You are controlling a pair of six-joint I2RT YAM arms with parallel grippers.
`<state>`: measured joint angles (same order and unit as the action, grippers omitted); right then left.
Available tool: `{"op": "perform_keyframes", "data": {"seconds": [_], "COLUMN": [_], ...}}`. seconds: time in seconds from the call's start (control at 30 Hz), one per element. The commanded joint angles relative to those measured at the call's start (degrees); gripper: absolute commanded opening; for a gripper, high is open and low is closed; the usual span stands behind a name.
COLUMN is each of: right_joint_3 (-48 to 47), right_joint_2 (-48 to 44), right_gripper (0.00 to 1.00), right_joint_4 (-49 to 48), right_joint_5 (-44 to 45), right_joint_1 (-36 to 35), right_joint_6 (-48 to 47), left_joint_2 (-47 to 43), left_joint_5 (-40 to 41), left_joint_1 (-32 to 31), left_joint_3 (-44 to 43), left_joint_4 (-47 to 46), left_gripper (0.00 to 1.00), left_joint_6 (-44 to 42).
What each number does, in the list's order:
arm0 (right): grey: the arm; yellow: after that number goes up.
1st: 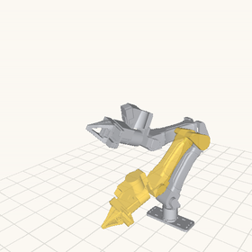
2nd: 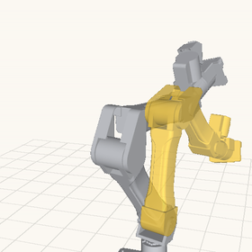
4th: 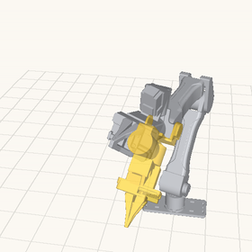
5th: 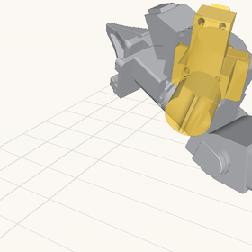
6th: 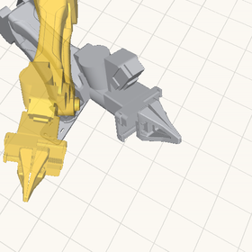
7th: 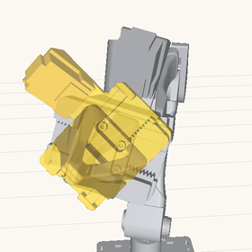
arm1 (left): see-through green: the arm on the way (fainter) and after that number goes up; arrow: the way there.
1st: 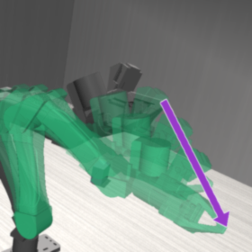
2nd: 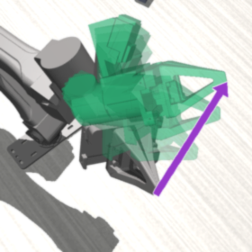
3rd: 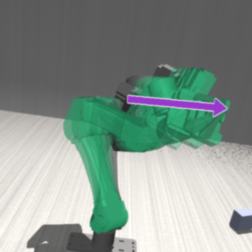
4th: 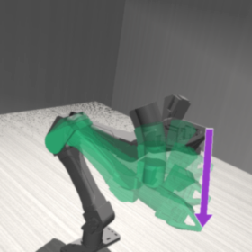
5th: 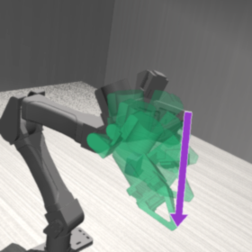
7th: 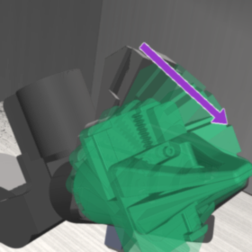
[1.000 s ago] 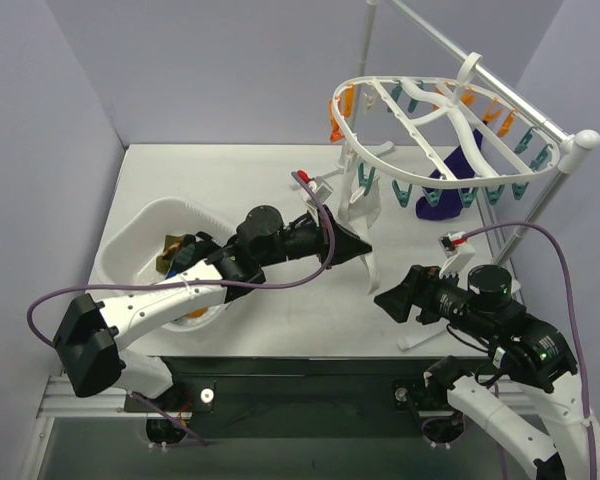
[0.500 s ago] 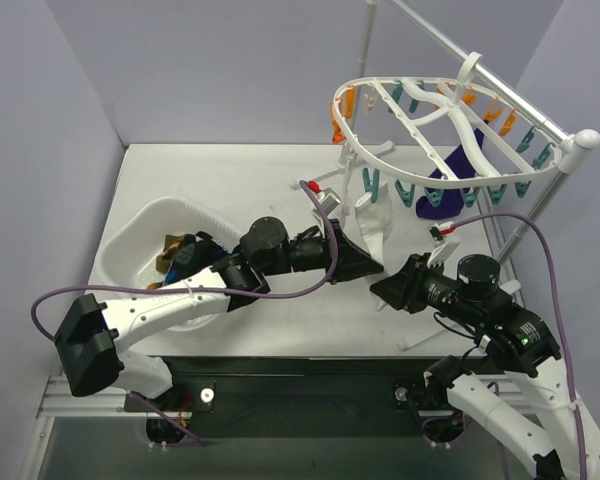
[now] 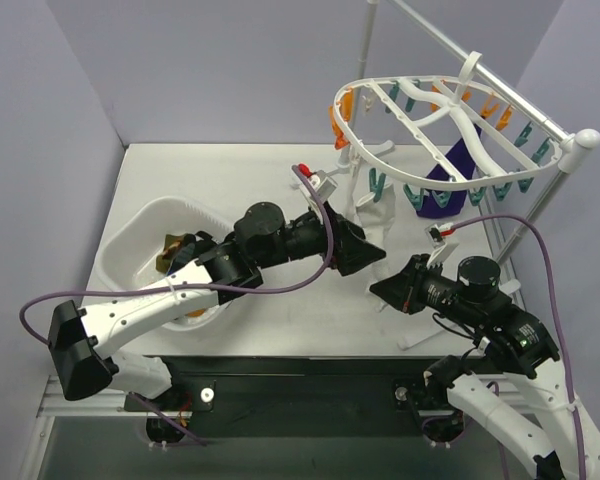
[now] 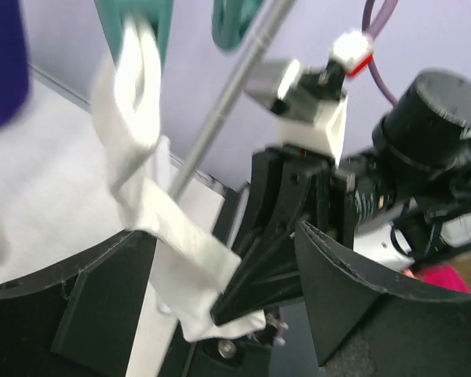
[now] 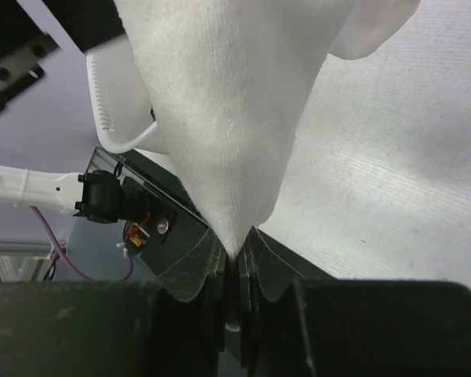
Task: Remove the socks clipped to the hanger
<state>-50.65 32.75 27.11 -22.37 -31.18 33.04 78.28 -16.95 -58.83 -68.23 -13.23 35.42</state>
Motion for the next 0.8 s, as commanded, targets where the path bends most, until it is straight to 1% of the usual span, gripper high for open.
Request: {"op": "perform_keyframes", "data": {"seconds": [0.0,0.03,0.1,0.27,0.33,0.43,0.63,0.77], "right_joint_3": [0.0,-0.1,-0.1,-0.4,-0.6,-0.5,-0.6,-0.9], "right_joint_2": [-0.4,-0.4,-0.5,-0.2,-0.4,-0.6,-0.8,-0.7], "right_gripper": [0.00,0.00,0.00,0.00,0.00,0.00,0.00,0.00], "right_joint_4": [-2.5,-2.4,-2.4,-2.3,-2.2,-2.2,-1.9,-1.5], "right_joint_5": [-0.7,-0.7,-0.7,-1.1,-1.0,-1.0,-1.0,-1.0], "right_joint_1": [-0.4,-0.3,-0.4,-0.5,-0.5,-0.6,-0.6,-0.7], "right_joint_6": [0.3,0.3,0.4,0.7,0.8,0.8,0.7,0.6], "left_joint_2": [-3.4,-3.3,-2.7,1.2,2.1,3.1,5.3,6.3], "left_joint_5": [10.4,13.7,15.4,16.4,16.5,19.2,19.0,18.6], "left_joint_1": [-0.1,-0.1,-0.1,-0.1,-0.1,-0.1,-0.1,-0.1], "left_joint_3": [-7.8,-9.5,-11.2,-16.0,-16.6,-17.3,-19.9,-20.7], "left_joint_4": [5.8,7.0,7.3,7.0,6.1,4.9,3.7,2.5], "left_gripper": [0.83,0.83,0.83,0.83,0.82,0.82,0.80,0.76], "left_joint_6": [-8.4,-9.0,-10.1,-12.1,-12.7,-13.1,-13.2,-12.9]}}
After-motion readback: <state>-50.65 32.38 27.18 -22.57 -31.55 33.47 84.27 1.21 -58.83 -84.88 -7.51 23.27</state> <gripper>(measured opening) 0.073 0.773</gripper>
